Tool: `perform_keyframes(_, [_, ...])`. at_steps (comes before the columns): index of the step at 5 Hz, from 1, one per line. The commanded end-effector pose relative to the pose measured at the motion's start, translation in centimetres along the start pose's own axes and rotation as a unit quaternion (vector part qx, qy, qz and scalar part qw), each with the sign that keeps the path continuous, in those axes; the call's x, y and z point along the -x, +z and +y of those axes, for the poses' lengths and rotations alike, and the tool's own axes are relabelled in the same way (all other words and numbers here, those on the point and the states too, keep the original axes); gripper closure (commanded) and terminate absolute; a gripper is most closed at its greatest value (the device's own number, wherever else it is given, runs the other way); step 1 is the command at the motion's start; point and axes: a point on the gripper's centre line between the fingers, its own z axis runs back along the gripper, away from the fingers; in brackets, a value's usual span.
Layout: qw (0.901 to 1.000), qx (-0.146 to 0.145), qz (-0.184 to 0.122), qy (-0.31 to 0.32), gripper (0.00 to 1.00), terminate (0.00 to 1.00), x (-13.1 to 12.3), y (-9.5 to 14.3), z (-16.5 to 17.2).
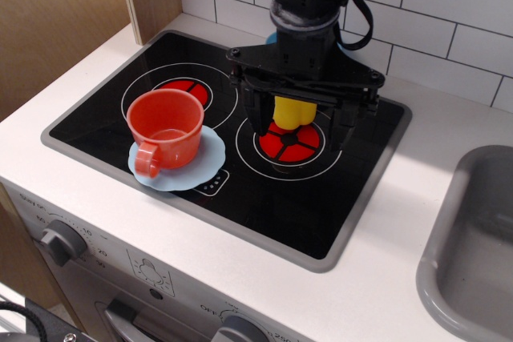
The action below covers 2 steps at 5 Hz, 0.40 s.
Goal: Take cup off plate
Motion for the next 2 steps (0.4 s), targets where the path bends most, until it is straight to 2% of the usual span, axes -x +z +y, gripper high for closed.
perform_keyframes(1, [1.0,0.0,0.0,0.0,0.0,0.0,0.0,0.0,0.0])
perform_keyframes(2, [0.9977,-0.005,0.025,0.063,0.0,0.0,1.3,1.3,1.9])
